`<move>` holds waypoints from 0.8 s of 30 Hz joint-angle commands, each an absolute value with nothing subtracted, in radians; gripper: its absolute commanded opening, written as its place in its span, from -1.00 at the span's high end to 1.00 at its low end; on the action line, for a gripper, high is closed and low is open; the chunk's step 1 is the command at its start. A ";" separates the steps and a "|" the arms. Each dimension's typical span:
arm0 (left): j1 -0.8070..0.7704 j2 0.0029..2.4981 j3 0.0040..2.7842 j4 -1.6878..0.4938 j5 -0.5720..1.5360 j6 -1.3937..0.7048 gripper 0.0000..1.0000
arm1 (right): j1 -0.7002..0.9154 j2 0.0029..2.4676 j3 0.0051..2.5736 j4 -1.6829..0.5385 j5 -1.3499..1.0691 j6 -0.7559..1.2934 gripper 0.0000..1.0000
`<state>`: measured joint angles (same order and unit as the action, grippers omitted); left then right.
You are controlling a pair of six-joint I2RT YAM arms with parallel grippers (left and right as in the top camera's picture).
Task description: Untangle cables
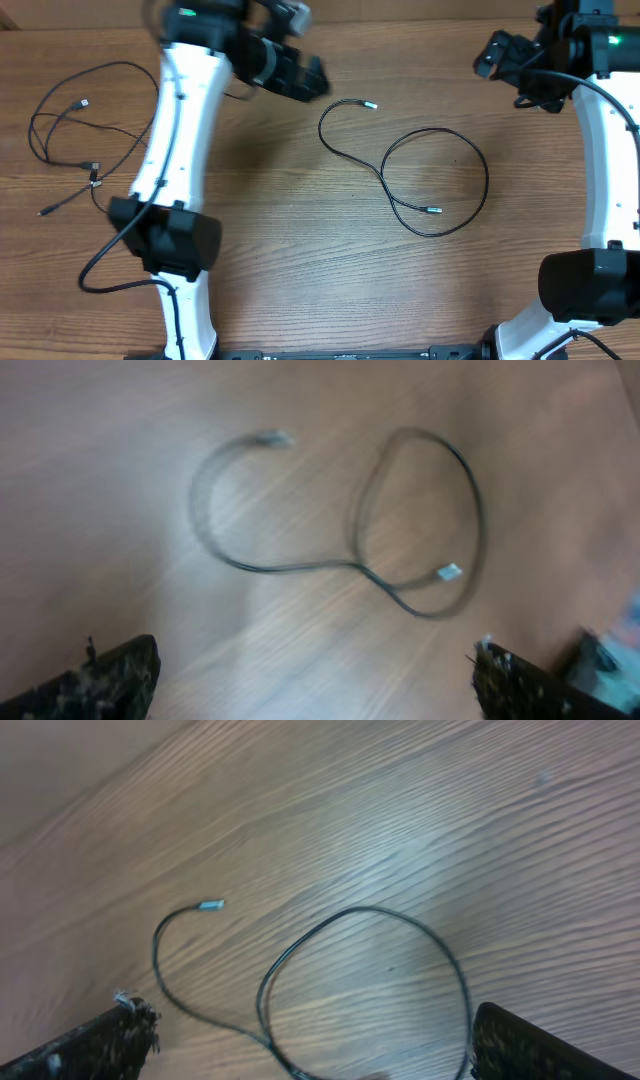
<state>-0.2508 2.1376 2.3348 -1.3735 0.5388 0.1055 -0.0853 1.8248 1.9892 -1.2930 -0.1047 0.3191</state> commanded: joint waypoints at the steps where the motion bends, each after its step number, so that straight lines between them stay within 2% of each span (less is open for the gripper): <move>1: -0.365 2.122 2.195 -1.308 0.543 -0.151 -1.00 | -0.133 1.827 1.989 -1.272 -0.076 0.345 -1.00; 4: -0.474 2.122 2.061 -1.201 0.329 -0.444 -0.99 | -0.168 1.827 1.989 -1.274 -0.081 0.345 -1.00; 6: -0.530 2.122 1.987 -1.116 0.267 -0.556 -0.97 | -0.178 1.827 1.989 -1.280 -0.084 0.345 -1.00; 7: -0.569 2.122 1.931 -1.029 0.248 -0.598 -0.74 | -0.181 1.827 1.989 -1.284 -0.083 0.344 -1.00; 8: -0.592 2.122 1.899 -0.972 0.237 -0.611 -0.62 | -0.183 1.827 1.989 -1.285 -0.084 0.344 -1.00; 10: -0.644 2.122 1.828 -0.850 0.180 -0.651 -0.40 | -0.183 1.827 1.989 -1.288 -0.084 0.344 -1.00; 11: -0.663 2.122 1.806 -0.817 0.144 -0.674 -0.37 | -0.183 1.827 1.989 -1.291 -0.084 0.344 -1.00; 17: -0.737 2.129 1.773 -0.777 -0.039 -0.707 -0.26 | -0.183 1.827 1.989 -1.305 -0.084 0.344 -1.00; 24: -0.753 2.217 1.773 -0.781 -0.010 -0.746 -0.33 | -0.183 1.827 1.989 -1.318 -0.085 0.344 -1.00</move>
